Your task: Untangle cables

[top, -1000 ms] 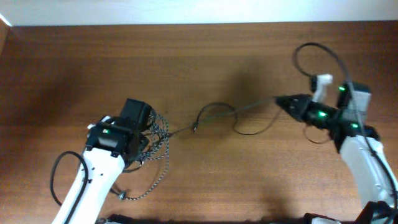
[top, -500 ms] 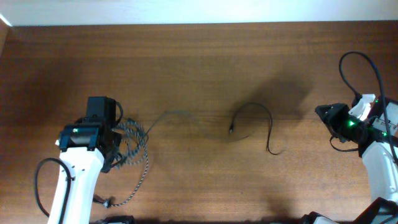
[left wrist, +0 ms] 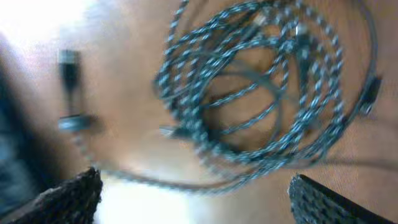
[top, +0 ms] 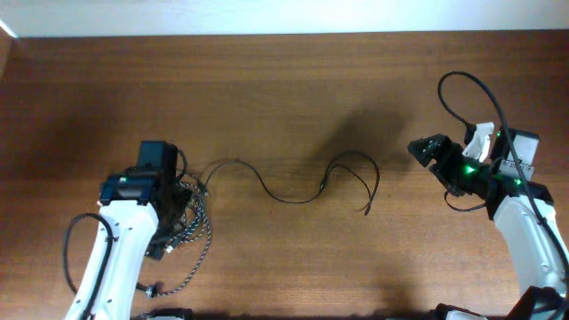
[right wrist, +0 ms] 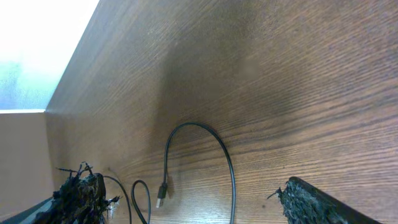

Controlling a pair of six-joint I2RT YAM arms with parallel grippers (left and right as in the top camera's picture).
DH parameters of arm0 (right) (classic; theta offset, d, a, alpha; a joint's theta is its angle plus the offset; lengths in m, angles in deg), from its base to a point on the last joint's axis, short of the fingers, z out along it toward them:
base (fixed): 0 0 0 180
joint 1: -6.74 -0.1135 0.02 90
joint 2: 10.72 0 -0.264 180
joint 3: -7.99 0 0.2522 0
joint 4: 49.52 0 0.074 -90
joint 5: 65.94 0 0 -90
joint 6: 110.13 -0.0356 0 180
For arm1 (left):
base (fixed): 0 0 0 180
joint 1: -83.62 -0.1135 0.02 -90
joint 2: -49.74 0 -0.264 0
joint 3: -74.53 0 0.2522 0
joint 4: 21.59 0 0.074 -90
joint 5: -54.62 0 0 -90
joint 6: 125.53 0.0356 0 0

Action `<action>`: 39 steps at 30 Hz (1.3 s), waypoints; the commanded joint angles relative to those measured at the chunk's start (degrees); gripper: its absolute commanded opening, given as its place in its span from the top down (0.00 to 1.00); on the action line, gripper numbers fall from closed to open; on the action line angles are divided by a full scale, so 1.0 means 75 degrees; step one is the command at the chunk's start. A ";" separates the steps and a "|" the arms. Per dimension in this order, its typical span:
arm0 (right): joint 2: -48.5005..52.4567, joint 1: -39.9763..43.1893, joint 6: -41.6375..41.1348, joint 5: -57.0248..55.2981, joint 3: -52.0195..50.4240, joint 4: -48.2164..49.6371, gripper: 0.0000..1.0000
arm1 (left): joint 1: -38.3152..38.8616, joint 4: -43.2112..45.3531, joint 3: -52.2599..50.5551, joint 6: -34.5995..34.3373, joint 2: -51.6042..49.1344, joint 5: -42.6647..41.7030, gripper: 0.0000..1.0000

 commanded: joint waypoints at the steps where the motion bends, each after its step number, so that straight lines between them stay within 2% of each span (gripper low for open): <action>1: -0.0093 -0.0093 0.0076 -0.0140 0.0076 0.0023 0.08 | -0.0187 0.2381 -0.1064 0.1431 -0.0108 0.0119 0.04; 2: -0.0093 -0.0093 0.0076 -0.0140 0.0076 0.0023 0.08 | -0.0201 0.2713 -0.1204 0.1929 -0.0187 0.0169 0.51; 3: -0.0093 -0.0093 0.0076 -0.0140 0.0076 0.0023 0.08 | -0.0248 0.2742 -0.1265 0.1967 -0.0274 0.0487 0.66; 4: -0.0093 -0.0093 0.0079 -0.0143 0.0076 0.0023 0.08 | -0.0306 0.2713 -0.1282 0.1970 -0.0358 0.0886 0.62; 5: -0.0093 -0.0093 0.0079 -0.0140 0.0076 0.0023 0.08 | -0.0385 0.2690 -0.1282 0.1970 -0.0472 0.1309 0.51; 6: -0.0090 -0.0093 0.0090 -0.0146 0.0076 0.0023 0.08 | -0.0478 0.2687 -0.1282 0.1976 -0.0621 0.1667 0.24; 7: -0.0082 -0.0093 0.0102 -0.0172 0.0076 0.0023 0.08 | -0.0542 0.2699 -0.1282 0.1988 -0.0758 0.1813 0.02; 8: -0.0064 -0.0093 0.0102 -0.0268 0.0076 0.0020 0.08 | -0.0580 0.2783 -0.1282 0.2416 -0.0906 0.1798 0.02; 9: -0.0038 -0.0093 0.0102 -0.0344 0.0076 0.0020 0.08 | -0.0577 0.2935 -0.1282 0.3273 -0.1000 0.1466 0.01; 10: 0.0009 -0.0093 0.0099 -0.0335 0.0076 0.0020 0.08 | -0.0571 0.3185 -0.1282 0.4500 -0.1113 0.0781 0.09; 11: 0.0038 -0.0093 0.0102 -0.0341 0.0076 0.0020 0.09 | -0.0571 0.3389 -0.1282 0.5362 -0.1212 0.0201 0.12; 12: 0.0052 -0.0093 0.0102 -0.0338 0.0076 0.0020 0.08 | -0.0571 0.3547 -0.1282 0.5855 -0.1335 -0.0169 0.11; 13: 0.0052 -0.0093 0.0102 -0.0338 0.0076 0.0020 0.08 | -0.0577 0.3552 -0.1282 0.5852 -0.1437 -0.0102 0.00; 16: 0.0052 -0.0093 0.0105 -0.0338 0.0076 0.0020 0.08 | -0.0589 0.3567 -0.1282 0.5709 -0.1999 0.0833 0.01; 19: 0.0052 -0.0093 0.0105 -0.0338 0.0076 0.0017 0.08 | -0.0589 0.3681 -0.1282 0.5639 -0.2489 0.1177 0.00; 23: 0.0052 -0.0093 0.0102 -0.0338 0.0076 -0.0029 0.08 | -0.0589 0.4500 -0.1282 0.4599 -0.3375 0.1772 0.01; 24: 0.0052 -0.0093 0.0102 -0.0338 0.0076 -0.0073 0.08 | -0.0586 0.4709 -0.1282 0.4578 -0.3611 0.1679 0.00; 25: 0.0052 -0.0093 0.0102 -0.0338 0.0076 -0.0099 0.08 | -0.0586 0.4829 -0.1282 0.4575 -0.3748 0.1443 0.13; 28: 0.0052 -0.0093 0.0102 -0.0341 0.0076 -0.0093 0.08 | -0.0586 0.5170 -0.1282 0.4581 -0.3966 -0.0571 0.83; 29: 0.0052 -0.0093 0.0102 -0.0338 0.0076 -0.0093 0.08 | -0.0583 0.5161 -0.1282 0.4581 -0.4007 -0.0918 1.00; 31: 0.0052 -0.0093 0.0105 -0.0338 0.0076 -0.0096 0.08 | -0.0527 0.5202 -0.1282 0.4631 -0.4013 -0.1285 1.00; 33: 0.0052 -0.0093 0.0105 -0.0341 0.0076 -0.0093 0.08 | -0.0312 0.5511 -0.1282 0.5904 -0.4013 -0.2393 1.00; 35: 0.0052 -0.0093 0.0105 -0.0341 0.0076 -0.0090 0.08 | 0.0058 0.5948 -0.1282 0.7300 -0.4013 -0.4345 1.00; 37: 0.0052 -0.0093 0.0134 -0.0347 0.0076 -0.0087 0.08 | 0.0513 0.6155 -0.1282 0.7746 -0.4013 -0.5447 1.00; 38: 0.0052 -0.0093 0.0239 -0.0347 0.0076 -0.0087 0.08 | 0.0714 0.6167 -0.1279 0.7743 -0.4013 -0.5528 0.92; 39: 0.0052 -0.0093 0.0361 -0.0373 0.0076 -0.0090 0.08 | 0.0935 0.6169 -0.1279 0.7743 -0.4013 -0.5458 0.66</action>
